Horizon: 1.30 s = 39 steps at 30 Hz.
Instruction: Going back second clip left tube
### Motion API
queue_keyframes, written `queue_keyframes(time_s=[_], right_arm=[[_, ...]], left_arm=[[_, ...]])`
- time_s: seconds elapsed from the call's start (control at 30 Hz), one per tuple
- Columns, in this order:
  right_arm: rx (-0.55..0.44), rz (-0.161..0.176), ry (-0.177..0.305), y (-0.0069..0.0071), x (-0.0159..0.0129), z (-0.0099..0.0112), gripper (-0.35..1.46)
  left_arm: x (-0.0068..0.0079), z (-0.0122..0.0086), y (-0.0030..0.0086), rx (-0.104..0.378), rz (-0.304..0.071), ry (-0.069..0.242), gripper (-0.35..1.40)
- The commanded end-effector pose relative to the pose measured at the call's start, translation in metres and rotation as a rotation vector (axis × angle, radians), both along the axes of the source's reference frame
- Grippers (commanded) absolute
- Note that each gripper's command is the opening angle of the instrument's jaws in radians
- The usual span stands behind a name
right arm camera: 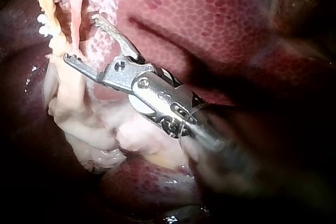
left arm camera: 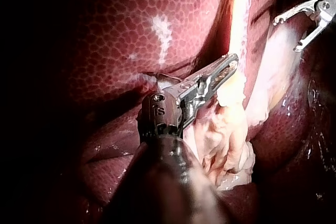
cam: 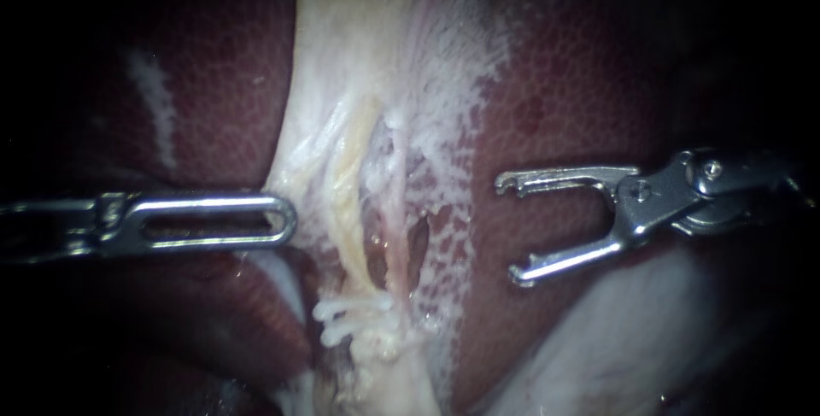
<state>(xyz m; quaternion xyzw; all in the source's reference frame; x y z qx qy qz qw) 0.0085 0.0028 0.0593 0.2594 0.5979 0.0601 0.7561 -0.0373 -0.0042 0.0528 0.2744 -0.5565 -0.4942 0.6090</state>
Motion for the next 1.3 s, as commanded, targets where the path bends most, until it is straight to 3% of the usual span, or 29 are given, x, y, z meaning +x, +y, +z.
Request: queue_keyframes(time_s=[0.03,0.27,0.5,1.3], right_arm=[[0.000,0.000,0.000,0.0000,0.0000,0.0000,0.60],[0.000,0.000,0.000,-0.0001,0.0000,-0.0001,0.60],[0.000,0.000,0.000,-0.0001,-0.0001,-0.0001,0.60],[-0.005,-0.002,0.003,-0.0002,-0.0003,-0.0002,0.60]], left_arm=[[-0.0001,0.0003,0.0000,-0.003,-0.002,-0.001,-0.35],[-0.0019,0.0038,-0.0013,-0.001,0.009,0.026,-0.35],[-0.0037,0.0052,-0.0011,-0.002,0.020,0.029,-0.35],[-0.0040,0.0055,-0.0009,-0.002,0.023,0.027,-0.35]])
